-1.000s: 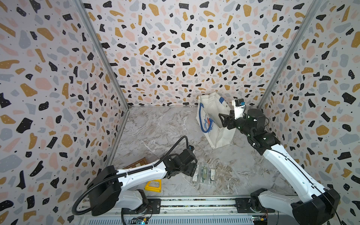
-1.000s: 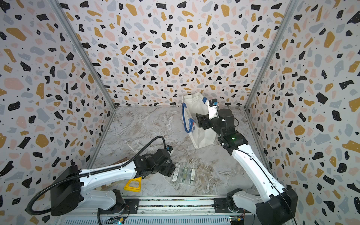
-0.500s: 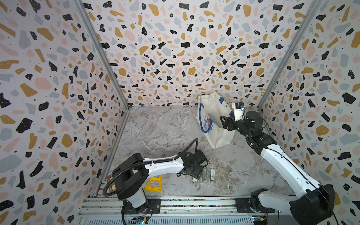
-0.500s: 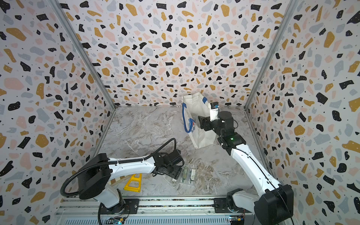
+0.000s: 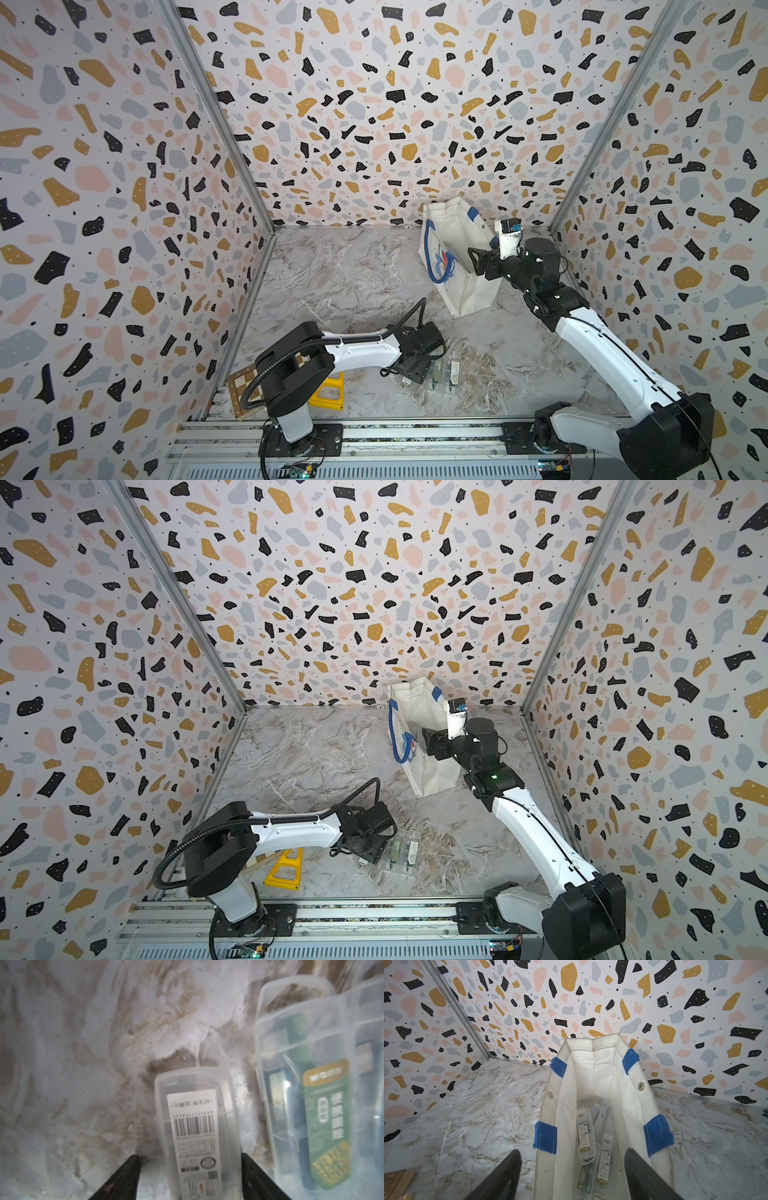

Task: Put the compass set into the canvas bag
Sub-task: Pick up the compass set at the center of the board, then place the compass set in the canvas bag.

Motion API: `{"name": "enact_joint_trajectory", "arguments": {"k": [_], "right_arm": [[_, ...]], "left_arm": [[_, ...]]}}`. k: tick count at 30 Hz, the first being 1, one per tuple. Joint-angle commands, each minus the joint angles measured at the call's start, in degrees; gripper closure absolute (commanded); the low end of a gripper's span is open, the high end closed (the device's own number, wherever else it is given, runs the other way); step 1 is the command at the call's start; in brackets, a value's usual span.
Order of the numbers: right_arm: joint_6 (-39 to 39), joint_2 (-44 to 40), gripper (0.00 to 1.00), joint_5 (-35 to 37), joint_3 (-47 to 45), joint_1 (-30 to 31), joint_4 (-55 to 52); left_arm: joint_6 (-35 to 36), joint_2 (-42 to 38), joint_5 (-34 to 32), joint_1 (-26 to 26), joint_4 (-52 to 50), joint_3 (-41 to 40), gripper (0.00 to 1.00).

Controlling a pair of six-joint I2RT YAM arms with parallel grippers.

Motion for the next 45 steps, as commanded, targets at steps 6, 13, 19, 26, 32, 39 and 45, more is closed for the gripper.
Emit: {"name": "enact_joint_trajectory", "arguments": {"k": [6, 13, 19, 26, 32, 39, 45], "right_arm": [[0.69, 0.92, 0.20, -1.94, 0.59, 0.21, 1.02], [4.60, 3.69, 0.20, -7.24, 3.56, 0.99, -1.14], [6.65, 5.94, 0.20, -6.73, 7.70, 8.54, -6.25], [9.18, 11.98, 0.20, -13.61, 9.85, 14.99, -10.11], [9.21, 18.70, 0.20, -20.34, 11.59, 18.90, -12.44], [10.23, 24.96, 0.21, -29.86, 13.63, 21.59, -9.58], [11.84, 28.79, 0.35, -32.95, 14.08, 21.83, -7.99]], "left_arm": [[-1.21, -2.63, -2.66, -0.22, 1.75, -4.83, 0.65], [3.74, -13.69, -9.03, -0.23, 8.87, -10.98, 0.73], [10.56, -25.08, -15.41, 2.61, 16.39, -15.06, 0.72], [16.75, -34.52, -11.83, 10.40, 27.91, -19.69, 0.73], [18.01, -37.38, -9.99, 13.05, 32.24, -23.03, 0.73], [18.99, -38.31, -7.47, 13.43, 33.45, -24.11, 0.73], [19.27, -39.81, -7.14, 13.43, 33.75, -24.69, 0.73]]}}
